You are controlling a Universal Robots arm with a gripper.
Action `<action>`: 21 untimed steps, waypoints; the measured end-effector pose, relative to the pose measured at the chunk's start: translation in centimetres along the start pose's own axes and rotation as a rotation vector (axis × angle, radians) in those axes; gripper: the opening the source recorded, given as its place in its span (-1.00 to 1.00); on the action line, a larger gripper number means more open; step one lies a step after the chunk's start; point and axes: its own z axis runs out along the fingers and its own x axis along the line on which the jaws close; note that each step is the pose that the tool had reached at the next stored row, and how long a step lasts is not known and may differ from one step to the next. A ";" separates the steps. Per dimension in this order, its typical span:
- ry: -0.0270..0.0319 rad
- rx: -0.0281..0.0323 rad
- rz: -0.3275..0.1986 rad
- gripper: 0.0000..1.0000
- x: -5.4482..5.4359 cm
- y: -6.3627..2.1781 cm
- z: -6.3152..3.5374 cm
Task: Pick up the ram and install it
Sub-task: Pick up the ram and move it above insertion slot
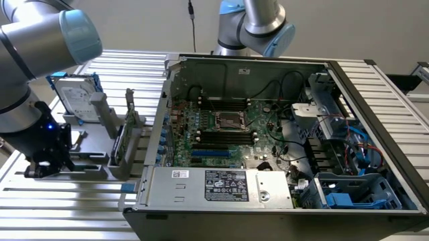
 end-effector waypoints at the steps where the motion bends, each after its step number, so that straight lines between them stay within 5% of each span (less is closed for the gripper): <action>1: -0.0002 -0.0007 0.000 -0.73 0.0 0.00 -0.08; 10: -0.0029 -0.0087 0.001 -0.73 -0.1 0.01 -1.65; 21: -0.0049 -0.0124 0.001 -0.73 -0.3 -0.12 -6.18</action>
